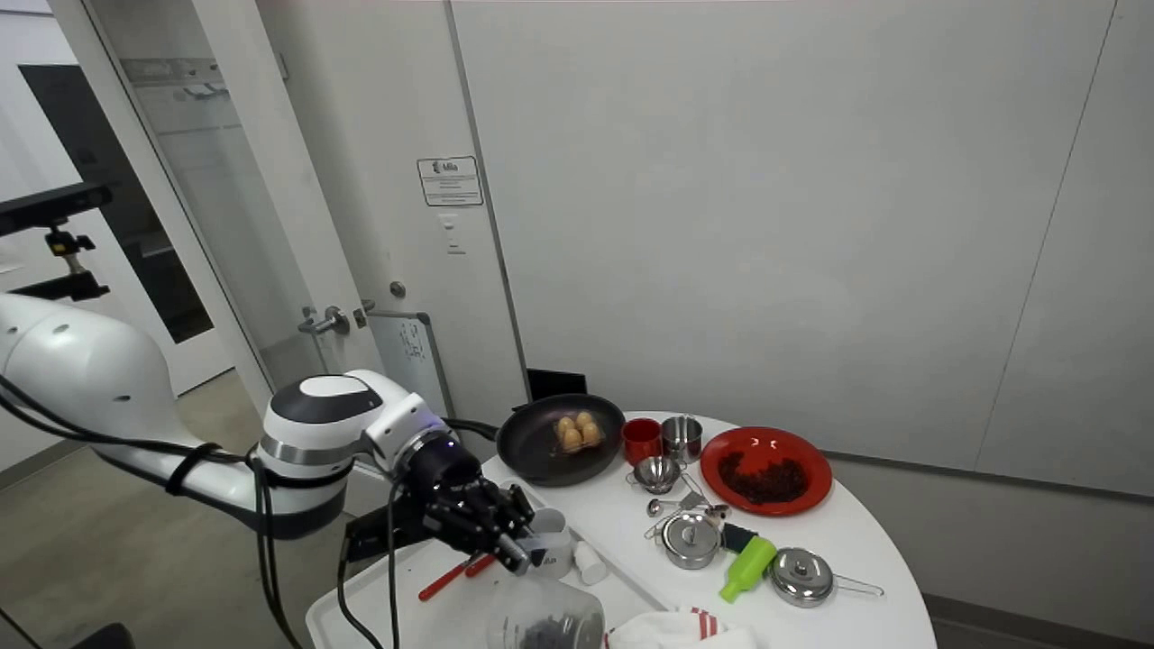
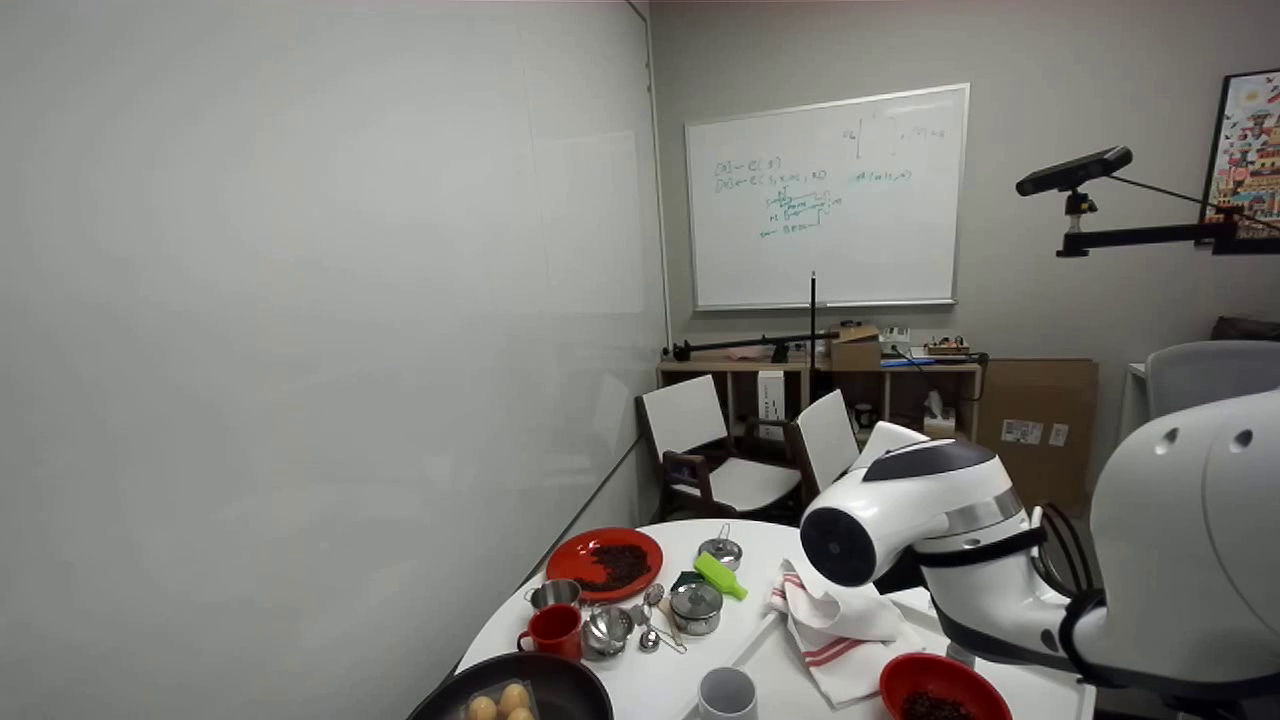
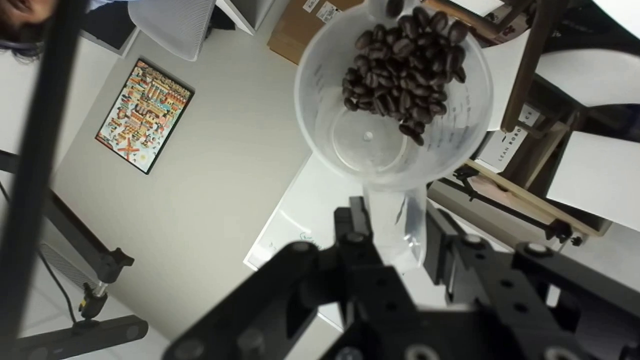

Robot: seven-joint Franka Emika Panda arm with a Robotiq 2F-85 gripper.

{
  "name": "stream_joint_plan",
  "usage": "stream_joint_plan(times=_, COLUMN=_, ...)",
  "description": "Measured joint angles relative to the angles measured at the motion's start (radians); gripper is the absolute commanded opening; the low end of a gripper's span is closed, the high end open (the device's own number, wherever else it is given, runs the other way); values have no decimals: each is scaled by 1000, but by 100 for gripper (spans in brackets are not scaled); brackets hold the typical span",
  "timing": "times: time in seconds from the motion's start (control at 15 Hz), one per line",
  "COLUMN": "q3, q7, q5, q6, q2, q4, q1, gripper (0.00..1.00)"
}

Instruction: Pour the contents in the clear jug into the red bowl

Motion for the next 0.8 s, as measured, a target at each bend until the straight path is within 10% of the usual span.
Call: stream_joint_plan(times=0.8, q3=0, q7=2, q5=-16, q6=-30, q2=10, q4=0, q1=9, gripper=8)
